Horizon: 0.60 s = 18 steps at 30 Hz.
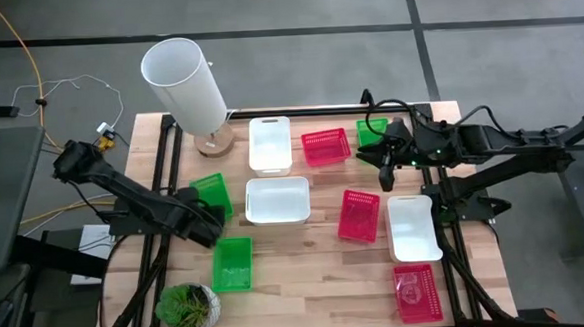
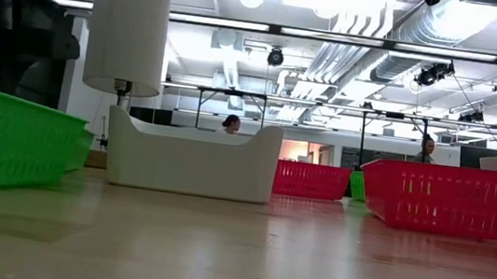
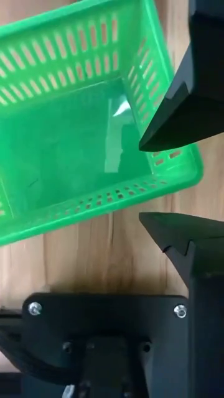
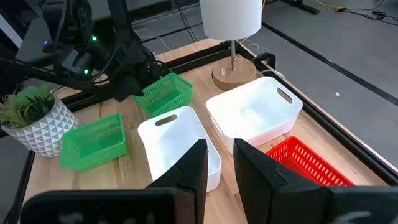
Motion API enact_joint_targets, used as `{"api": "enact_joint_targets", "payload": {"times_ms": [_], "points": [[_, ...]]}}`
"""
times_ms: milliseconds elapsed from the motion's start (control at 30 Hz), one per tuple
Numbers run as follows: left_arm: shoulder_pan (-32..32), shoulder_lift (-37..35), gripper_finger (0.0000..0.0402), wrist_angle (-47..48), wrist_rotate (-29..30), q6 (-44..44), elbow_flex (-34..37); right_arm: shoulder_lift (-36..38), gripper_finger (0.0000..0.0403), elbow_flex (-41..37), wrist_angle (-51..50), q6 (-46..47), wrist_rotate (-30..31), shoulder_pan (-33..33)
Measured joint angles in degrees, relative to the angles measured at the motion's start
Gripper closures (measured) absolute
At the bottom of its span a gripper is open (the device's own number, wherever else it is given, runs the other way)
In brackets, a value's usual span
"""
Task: Stack baskets by color
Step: Stack the middle left green bin on the bottom green bin
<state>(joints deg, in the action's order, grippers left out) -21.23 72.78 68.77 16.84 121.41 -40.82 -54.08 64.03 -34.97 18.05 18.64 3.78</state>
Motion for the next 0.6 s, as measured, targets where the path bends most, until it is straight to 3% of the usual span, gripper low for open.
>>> {"api": "enact_joint_targets", "payload": {"times_ms": [333, 600], "points": [[-0.26, 6.71, 0.0275, -2.21, -2.06, 2.42, 0.0, 0.02, 0.0336, 0.0, -0.3, -0.05, 0.02, 0.0], [-0.17, 7.58, 0.0295, -2.14, 0.36, 2.51, 0.0, 0.02, 0.0336, 0.0, -0.86, -0.05, 0.02, 0.0]]}}
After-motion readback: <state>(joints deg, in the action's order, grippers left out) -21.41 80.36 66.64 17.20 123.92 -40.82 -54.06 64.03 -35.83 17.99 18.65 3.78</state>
